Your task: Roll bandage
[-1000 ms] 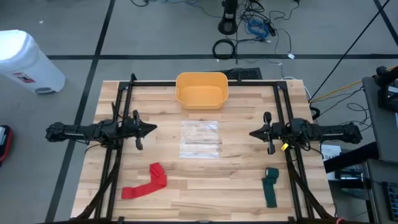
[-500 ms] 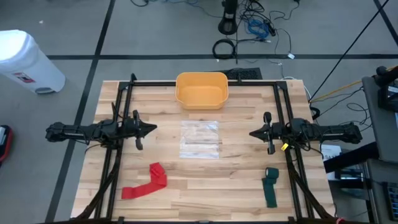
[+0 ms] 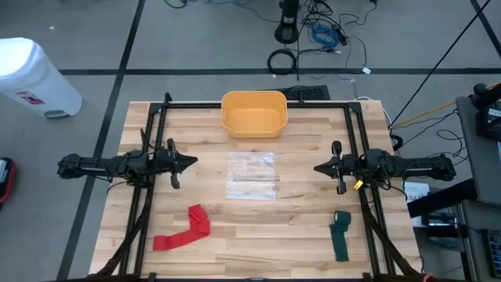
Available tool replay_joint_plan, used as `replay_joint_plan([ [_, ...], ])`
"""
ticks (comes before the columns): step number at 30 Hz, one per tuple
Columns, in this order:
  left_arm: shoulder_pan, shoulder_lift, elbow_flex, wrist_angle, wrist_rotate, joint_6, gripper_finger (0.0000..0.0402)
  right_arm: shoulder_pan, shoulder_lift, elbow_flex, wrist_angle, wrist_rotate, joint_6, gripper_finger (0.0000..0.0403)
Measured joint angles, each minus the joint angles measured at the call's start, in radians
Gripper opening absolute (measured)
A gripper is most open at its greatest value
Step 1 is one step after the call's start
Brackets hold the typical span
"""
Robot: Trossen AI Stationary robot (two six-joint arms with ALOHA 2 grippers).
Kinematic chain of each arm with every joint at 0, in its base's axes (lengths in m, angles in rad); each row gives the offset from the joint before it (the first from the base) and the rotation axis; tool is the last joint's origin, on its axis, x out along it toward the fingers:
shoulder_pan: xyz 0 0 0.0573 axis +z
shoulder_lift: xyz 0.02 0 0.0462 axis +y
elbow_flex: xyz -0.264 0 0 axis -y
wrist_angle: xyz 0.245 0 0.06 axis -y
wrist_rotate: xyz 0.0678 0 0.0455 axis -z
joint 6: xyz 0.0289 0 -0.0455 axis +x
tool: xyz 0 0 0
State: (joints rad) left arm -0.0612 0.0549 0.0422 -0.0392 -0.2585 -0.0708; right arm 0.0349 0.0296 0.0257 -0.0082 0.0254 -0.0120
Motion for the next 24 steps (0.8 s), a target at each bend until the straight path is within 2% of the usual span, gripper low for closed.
replay_joint_plan([
  [16,0.0,0.0,0.0,0.0,0.0,0.0,0.0025,0.0,0.0,0.0,0.006,0.001,0.0,0.0],
  [21,0.0,0.0,0.0,-0.003,0.0,0.173,0.0025,0.0,0.0,0.0,0.025,0.002,0.0,0.0],
  [24,0.0,0.0,0.0,-0.003,0.0,0.211,0.0025,0.0,0.0,0.0,0.067,0.002,0.0,0.0],
])
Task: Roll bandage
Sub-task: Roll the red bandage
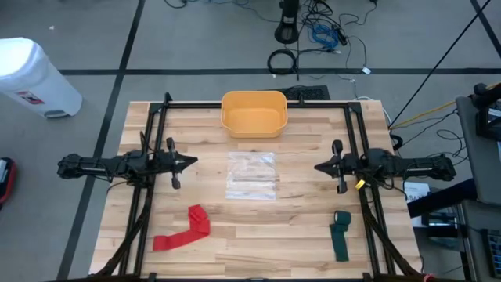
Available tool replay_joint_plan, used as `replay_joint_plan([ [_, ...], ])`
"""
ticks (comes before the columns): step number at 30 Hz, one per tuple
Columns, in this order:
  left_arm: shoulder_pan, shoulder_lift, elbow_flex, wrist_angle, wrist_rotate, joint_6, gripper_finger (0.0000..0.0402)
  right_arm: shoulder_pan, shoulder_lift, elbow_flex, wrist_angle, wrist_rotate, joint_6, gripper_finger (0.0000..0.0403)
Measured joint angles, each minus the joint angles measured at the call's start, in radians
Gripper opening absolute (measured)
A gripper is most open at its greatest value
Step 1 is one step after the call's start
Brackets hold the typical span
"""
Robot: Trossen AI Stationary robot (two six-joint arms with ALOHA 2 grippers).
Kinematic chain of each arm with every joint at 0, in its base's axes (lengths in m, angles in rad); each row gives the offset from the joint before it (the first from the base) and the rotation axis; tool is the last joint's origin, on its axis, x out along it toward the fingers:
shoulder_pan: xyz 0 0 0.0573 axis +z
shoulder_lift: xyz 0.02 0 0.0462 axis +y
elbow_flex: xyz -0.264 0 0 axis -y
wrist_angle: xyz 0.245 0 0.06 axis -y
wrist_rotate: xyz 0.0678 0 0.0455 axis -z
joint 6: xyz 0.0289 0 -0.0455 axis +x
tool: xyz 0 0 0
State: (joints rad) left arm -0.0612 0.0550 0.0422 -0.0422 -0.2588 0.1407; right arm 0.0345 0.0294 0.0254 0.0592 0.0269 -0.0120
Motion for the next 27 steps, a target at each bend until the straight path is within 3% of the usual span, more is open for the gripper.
replay_joint_plan([
  [7,0.0,0.0,0.0,0.025,0.0,-0.005,0.0025,0.0,0.0,0.0,0.108,-0.001,0.037,0.0],
  [12,0.0,0.0,0.0,0.09,0.007,-0.169,0.0025,0.0,0.0,0.0,0.068,-0.002,0.078,0.0],
  [17,0.0,0.0,0.0,0.114,0.008,-0.188,0.0025,0.0,0.018,0.0,0.057,0.003,0.092,0.0],
  [23,0.0,0.0,0.0,0.225,0.055,-0.306,0.0025,0.0,0.129,0.0,0.077,0.086,0.213,0.0],
  [27,0.0,0.0,0.0,0.268,0.066,-0.343,0.0025,0.0,0.258,0.0,0.209,0.085,0.252,0.0001],
])
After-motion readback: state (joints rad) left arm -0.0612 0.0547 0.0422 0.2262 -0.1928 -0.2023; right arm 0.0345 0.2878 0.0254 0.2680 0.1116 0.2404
